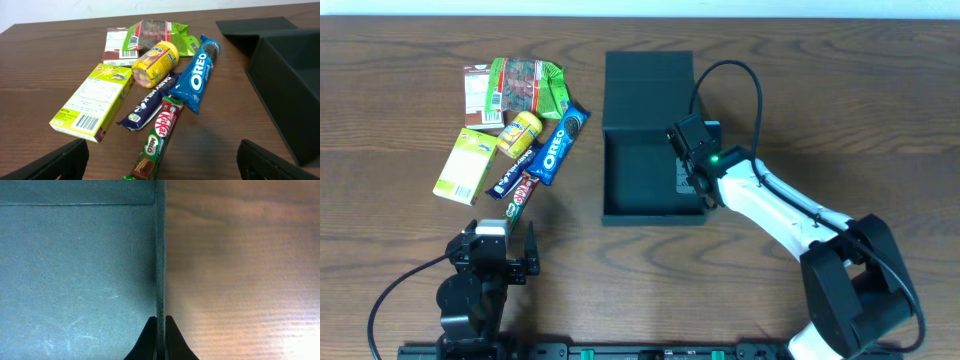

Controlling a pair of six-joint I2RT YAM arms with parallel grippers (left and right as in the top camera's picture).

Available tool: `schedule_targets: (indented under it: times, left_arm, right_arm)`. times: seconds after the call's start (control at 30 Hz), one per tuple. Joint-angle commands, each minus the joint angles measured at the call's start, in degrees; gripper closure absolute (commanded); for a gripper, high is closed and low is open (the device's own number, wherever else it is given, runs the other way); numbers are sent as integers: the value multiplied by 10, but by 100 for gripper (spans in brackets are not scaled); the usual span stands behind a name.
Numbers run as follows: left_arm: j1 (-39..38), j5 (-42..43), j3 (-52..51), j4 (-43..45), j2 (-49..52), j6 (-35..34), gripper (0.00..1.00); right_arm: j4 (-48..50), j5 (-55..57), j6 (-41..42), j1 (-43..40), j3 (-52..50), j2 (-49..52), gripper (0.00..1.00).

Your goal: Pack container

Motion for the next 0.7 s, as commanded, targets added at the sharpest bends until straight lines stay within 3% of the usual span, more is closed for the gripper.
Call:
schedule_targets:
  times: [0.0,0.4,0.67]
  left_arm:
    - [2,0,-11,-3,-4,-7,4]
    - [2,0,-11,-3,-4,-7,4]
    - [2,0,-11,-3,-4,-7,4]
  right_arm:
    - [25,13,19,-5,2,5,98]
    - [63,-28,24,-50,2,5,98]
    - [69,-60,-57,-49,2,5,98]
